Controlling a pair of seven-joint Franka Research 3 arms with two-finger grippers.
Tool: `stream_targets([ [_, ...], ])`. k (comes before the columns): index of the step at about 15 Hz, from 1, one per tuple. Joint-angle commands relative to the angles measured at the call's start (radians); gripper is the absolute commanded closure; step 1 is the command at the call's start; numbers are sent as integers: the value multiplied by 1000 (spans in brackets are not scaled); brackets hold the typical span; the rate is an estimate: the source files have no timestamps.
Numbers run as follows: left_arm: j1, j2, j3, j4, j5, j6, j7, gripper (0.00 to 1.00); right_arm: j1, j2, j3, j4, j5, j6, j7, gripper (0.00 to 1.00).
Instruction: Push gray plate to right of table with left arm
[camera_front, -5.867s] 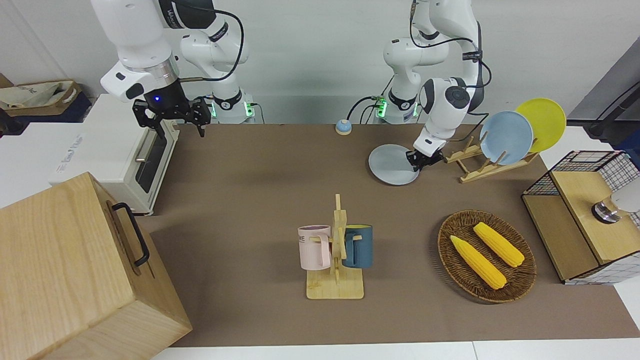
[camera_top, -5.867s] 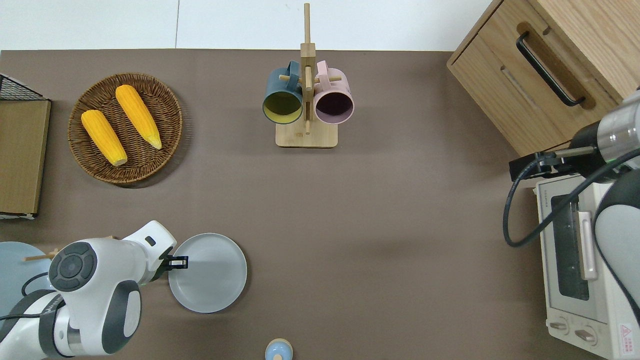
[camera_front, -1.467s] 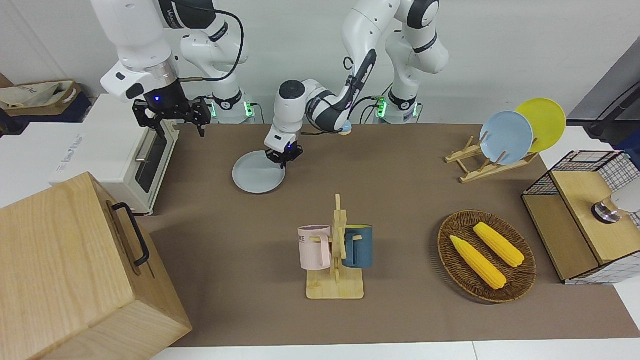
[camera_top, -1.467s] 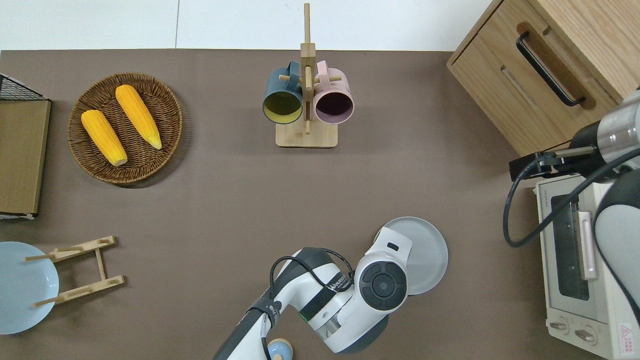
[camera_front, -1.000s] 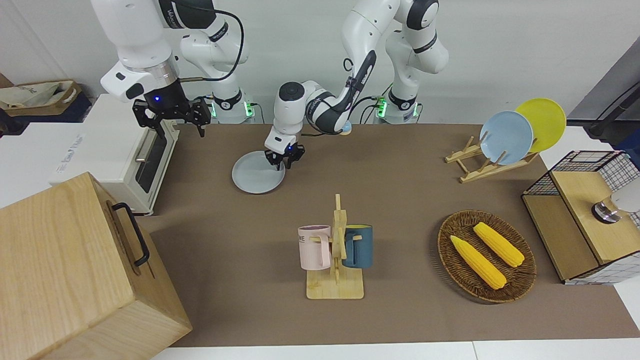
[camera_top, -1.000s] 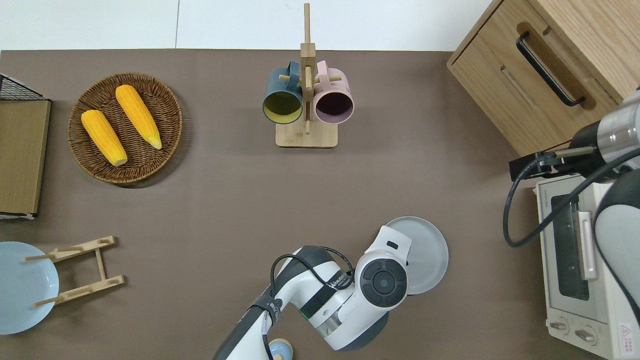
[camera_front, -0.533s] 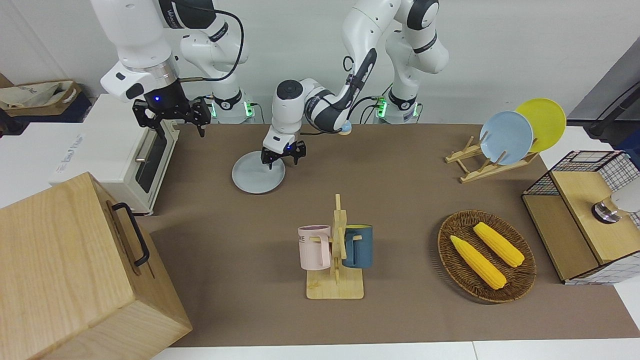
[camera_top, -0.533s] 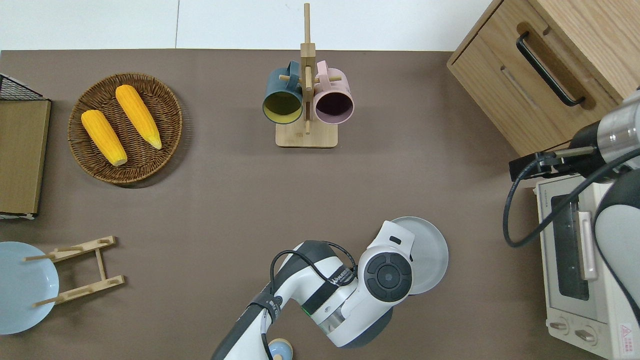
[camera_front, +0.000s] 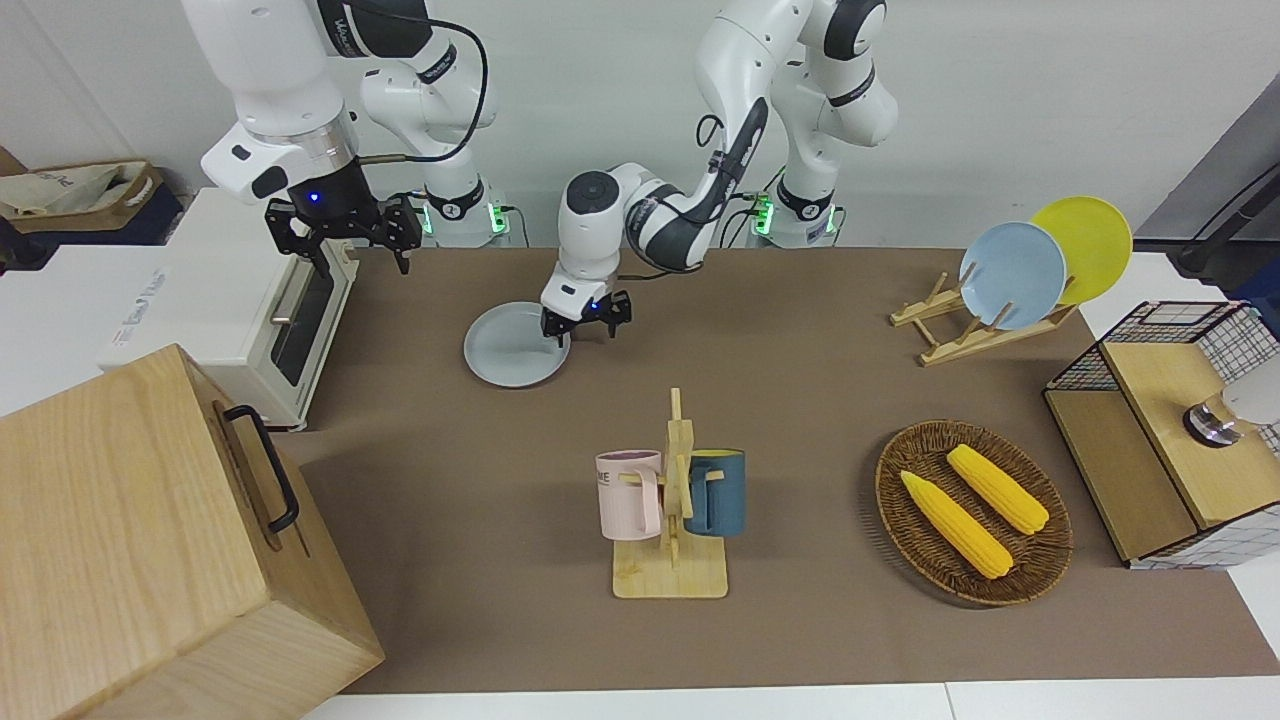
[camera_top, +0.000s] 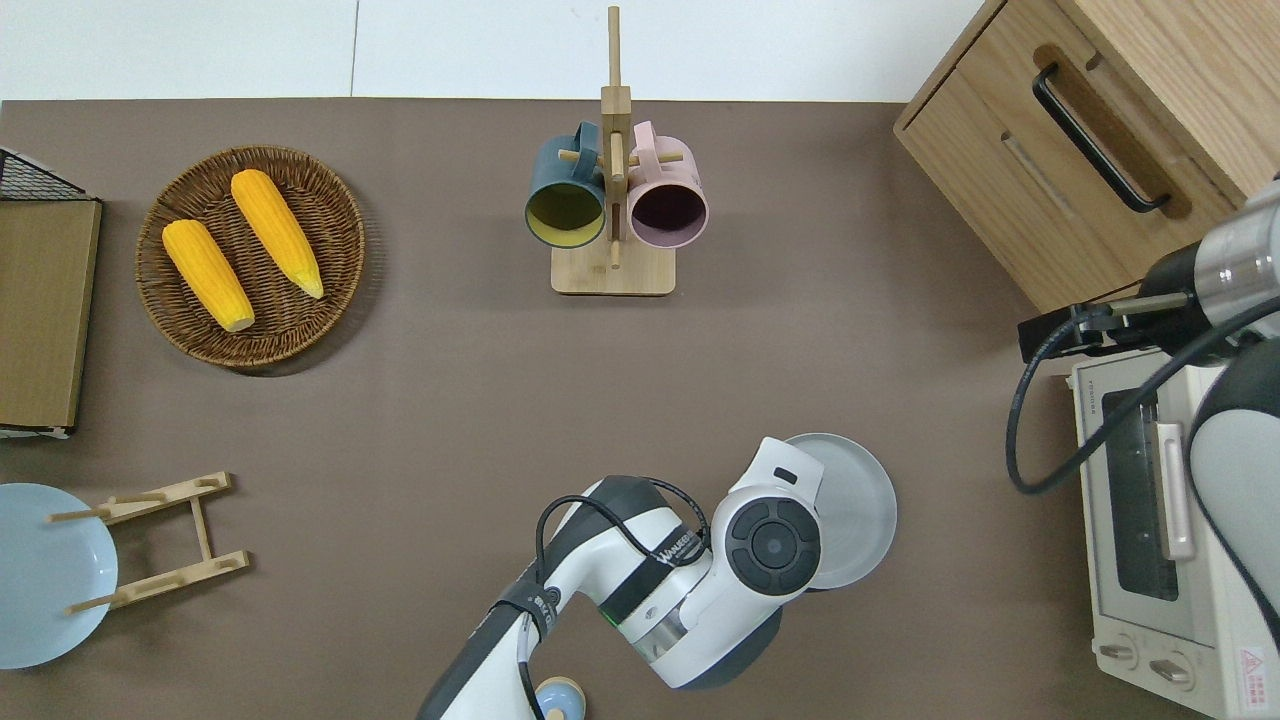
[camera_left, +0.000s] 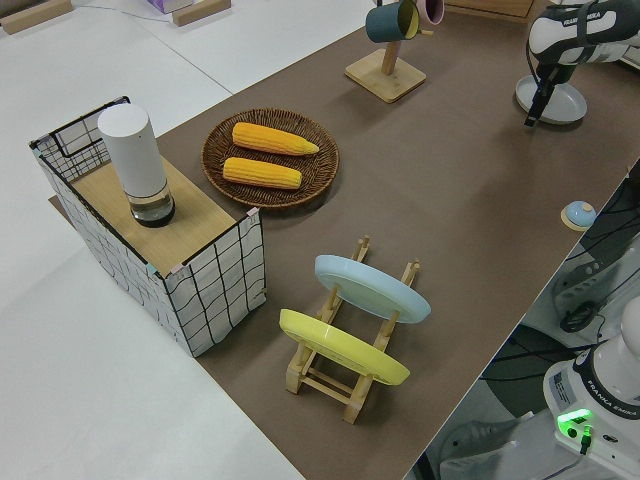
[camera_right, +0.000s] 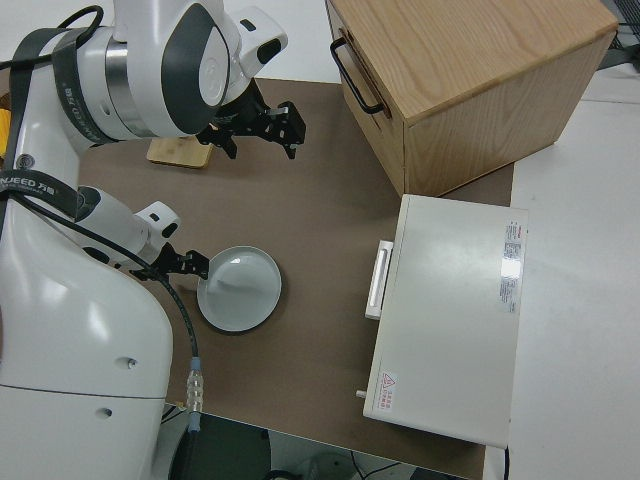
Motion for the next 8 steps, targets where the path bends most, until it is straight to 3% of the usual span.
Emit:
stream_targets([
  [1,88,-83,-3,-16,5,-113,128,9,-1,-6,0,1,7,-11,3,17],
  [8,263,-212,-3,-52,-41,-276,387,9,-1,-6,0,1,7,-11,3,17],
])
